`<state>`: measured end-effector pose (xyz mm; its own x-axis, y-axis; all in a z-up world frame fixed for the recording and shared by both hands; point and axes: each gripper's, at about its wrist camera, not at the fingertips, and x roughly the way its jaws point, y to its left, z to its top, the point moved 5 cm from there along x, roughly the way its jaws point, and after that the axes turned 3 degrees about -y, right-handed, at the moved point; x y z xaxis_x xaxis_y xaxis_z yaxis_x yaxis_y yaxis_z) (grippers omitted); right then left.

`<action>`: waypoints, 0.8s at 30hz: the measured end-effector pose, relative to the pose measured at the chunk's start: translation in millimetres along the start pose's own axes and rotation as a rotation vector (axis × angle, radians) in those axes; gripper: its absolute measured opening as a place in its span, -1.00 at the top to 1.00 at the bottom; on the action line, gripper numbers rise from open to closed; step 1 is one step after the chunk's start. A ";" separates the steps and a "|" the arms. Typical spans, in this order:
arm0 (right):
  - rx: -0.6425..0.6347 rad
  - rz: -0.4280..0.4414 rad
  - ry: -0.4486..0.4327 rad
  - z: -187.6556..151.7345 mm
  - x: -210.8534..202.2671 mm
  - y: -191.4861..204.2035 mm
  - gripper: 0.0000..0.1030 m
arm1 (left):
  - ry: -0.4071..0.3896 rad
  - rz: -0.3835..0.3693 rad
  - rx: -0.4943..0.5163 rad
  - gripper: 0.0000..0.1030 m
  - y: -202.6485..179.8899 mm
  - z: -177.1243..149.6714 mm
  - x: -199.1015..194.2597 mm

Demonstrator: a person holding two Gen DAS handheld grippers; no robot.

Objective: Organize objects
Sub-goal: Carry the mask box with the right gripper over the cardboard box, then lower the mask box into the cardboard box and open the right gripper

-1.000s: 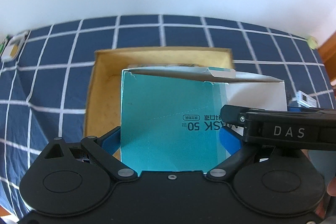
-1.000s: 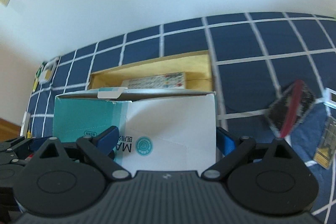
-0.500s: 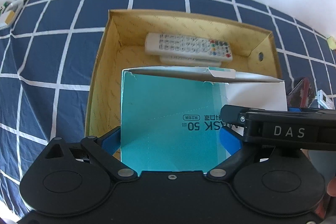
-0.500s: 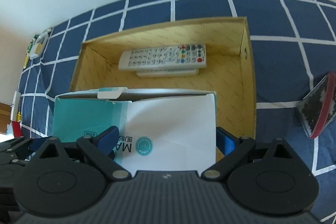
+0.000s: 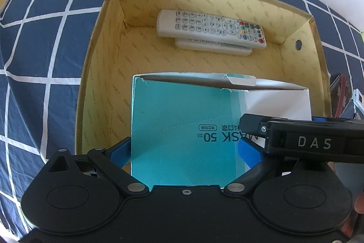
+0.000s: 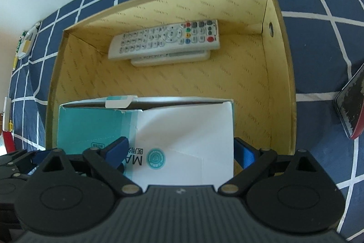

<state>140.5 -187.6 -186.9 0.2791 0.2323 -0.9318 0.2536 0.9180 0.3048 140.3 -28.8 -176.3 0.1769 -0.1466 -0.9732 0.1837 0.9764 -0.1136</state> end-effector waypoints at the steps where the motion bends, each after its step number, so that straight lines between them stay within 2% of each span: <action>1: 0.000 -0.001 0.003 -0.5 1.5 -0.6 -0.87 | 0.003 -0.002 -0.001 -0.88 0.1 -0.2 1.7; 13: -0.002 -0.027 0.028 -1.7 7.2 -2.2 -0.87 | 0.025 -0.018 -0.006 -0.88 2.4 -3.3 8.4; 24: -0.001 -0.028 0.036 -3.1 5.4 -2.8 -0.87 | 0.014 -0.020 -0.017 -0.86 5.6 -5.1 6.2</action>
<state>138.4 -187.9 -193.4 0.2384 0.2176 -0.9465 0.2599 0.9247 0.2781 137.5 -23.4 -184.0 0.1597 -0.1637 -0.9735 0.1701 0.9760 -0.1362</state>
